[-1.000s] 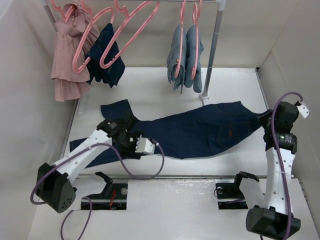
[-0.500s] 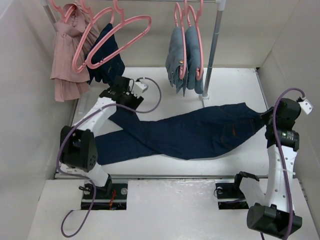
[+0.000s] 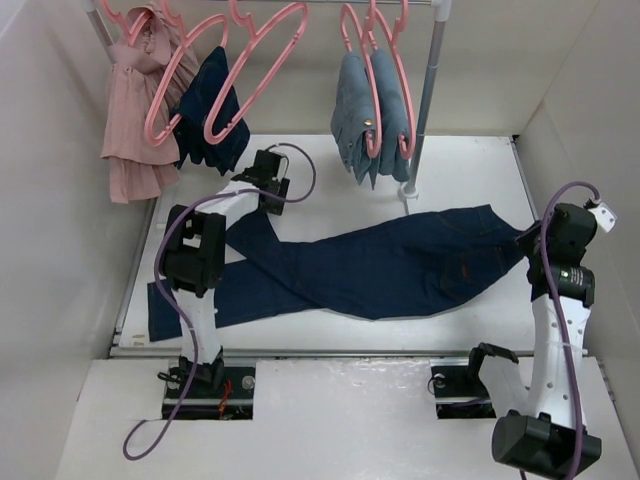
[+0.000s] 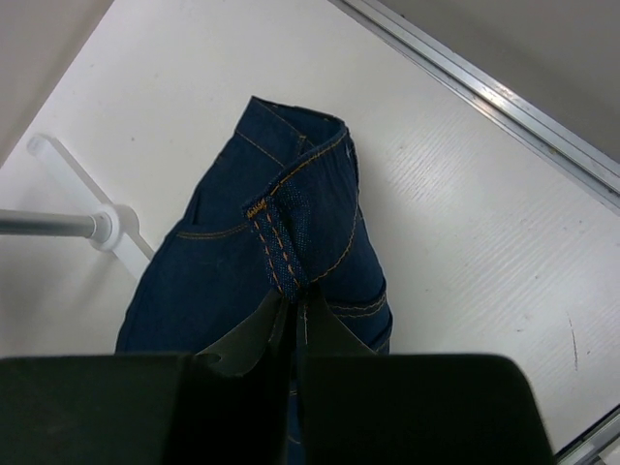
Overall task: Place the trousers on the hanger
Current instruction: Fold the trousers at the center of the board.
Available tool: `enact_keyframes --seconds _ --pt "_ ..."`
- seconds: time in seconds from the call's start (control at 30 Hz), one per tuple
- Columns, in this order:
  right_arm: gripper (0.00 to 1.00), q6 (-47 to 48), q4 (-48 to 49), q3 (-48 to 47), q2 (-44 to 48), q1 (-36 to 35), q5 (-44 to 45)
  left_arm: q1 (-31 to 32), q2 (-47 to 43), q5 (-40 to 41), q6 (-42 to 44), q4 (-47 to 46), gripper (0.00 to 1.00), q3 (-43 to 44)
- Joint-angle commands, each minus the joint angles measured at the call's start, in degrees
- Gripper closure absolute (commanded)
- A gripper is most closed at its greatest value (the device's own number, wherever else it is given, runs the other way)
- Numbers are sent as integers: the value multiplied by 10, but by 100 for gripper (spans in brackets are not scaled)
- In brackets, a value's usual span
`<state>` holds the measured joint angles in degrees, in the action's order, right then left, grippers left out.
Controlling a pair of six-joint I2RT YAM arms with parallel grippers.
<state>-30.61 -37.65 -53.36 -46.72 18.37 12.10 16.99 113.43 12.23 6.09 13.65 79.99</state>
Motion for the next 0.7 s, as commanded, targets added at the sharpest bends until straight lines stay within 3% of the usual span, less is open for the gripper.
enact_keyframes --seconds 0.0,0.23,0.43,0.47,0.5,0.53,0.67 --pt "100 13 14 3 24 3 1 -6 10 73 -74 -35 33 59" --pt "100 19 8 -2 31 3 6 -19 75 16 -111 24 33 67" --pt "100 19 19 -15 7 3 6 -19 67 -5 -103 33 43 41" --pt "100 19 19 -20 7 3 12 -19 67 -5 -103 38 51 41" --pt "100 19 19 -28 1 3 12 -19 67 -5 -96 45 91 41" --pt "100 19 19 -28 0 3 12 -19 67 -5 -96 52 100 41" --pt "100 19 35 -34 -5 3 17 -29 54 -12 -91 59 100 25"
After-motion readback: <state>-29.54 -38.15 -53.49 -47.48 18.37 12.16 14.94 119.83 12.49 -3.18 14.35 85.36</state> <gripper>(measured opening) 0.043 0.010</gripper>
